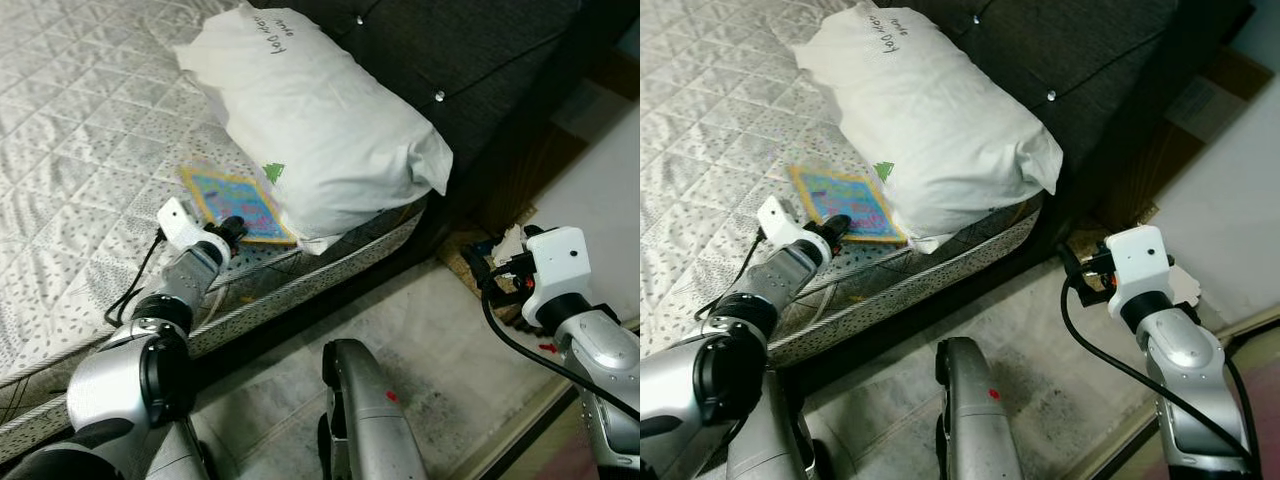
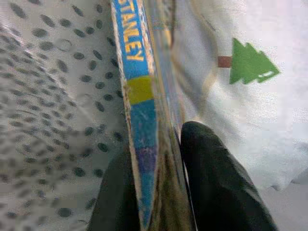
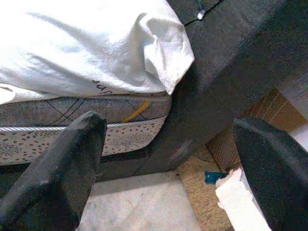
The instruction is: Clean up the room
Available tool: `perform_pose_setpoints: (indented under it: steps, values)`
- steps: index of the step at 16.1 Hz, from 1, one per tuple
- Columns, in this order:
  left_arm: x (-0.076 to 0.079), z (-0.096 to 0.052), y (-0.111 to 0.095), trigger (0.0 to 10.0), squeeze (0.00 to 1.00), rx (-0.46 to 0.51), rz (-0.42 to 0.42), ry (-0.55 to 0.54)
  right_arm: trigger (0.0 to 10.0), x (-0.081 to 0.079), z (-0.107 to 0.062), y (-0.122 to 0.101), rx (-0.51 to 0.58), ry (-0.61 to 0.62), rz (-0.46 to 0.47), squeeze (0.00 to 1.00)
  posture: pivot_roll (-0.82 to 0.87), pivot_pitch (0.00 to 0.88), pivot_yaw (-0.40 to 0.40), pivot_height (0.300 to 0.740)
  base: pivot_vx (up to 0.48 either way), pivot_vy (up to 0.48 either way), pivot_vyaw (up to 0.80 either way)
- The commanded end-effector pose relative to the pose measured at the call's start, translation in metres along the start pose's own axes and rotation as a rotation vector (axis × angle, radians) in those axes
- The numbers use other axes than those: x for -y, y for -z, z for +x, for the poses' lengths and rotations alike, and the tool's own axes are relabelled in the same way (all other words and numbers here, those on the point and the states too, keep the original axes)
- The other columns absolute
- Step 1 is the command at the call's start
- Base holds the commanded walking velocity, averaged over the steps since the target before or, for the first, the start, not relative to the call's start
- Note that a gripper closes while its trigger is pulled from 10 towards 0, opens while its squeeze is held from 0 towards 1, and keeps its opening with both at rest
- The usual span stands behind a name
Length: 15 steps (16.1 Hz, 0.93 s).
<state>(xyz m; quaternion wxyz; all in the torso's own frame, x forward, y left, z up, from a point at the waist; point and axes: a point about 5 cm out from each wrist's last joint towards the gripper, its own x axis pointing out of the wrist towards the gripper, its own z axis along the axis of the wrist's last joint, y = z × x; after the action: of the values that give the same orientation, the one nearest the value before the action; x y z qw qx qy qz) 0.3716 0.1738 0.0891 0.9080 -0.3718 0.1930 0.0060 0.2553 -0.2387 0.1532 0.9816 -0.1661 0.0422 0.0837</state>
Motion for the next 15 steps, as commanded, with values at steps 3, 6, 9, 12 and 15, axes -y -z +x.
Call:
perform_pose_setpoints:
  steps: [3, 6, 9, 12, 15]
  values:
    - [-0.005, -0.002, -0.016, 10.0, 1.00, 0.024, 0.075, -0.017, 10.0, 0.004, 0.003, 0.000, 0.004, 0.017, -0.011, 0.00, -0.39, 0.128, -0.123, 0.552, 0.000, 0.000, 0.00]
    - [-0.018, -0.007, -0.031, 10.0, 1.00, 0.053, 0.117, -0.069, 10.0, 0.001, 0.009, -0.002, 0.017, 0.015, -0.004, 0.00, -0.38, 0.121, -0.121, 0.552, 0.000, 0.000, 0.00]
    - [-0.021, -0.009, -0.038, 10.0, 1.00, 0.059, 0.151, -0.073, 10.0, -0.004, 0.012, 0.000, 0.021, 0.001, 0.003, 0.00, -0.36, 0.111, -0.118, 0.552, 0.000, 0.000, 0.00]
    - [-0.020, -0.008, -0.030, 10.0, 1.00, 0.029, 0.182, -0.073, 10.0, -0.007, 0.017, 0.000, 0.031, -0.009, 0.004, 0.00, -0.35, 0.105, -0.116, 0.552, 0.000, 0.000, 0.00]
    - [-0.014, -0.005, -0.019, 10.0, 1.00, -0.007, 0.201, -0.052, 10.0, -0.007, 0.020, 0.000, 0.038, -0.006, 0.003, 0.00, -0.35, 0.101, -0.114, 0.552, 0.000, 0.000, 0.00]
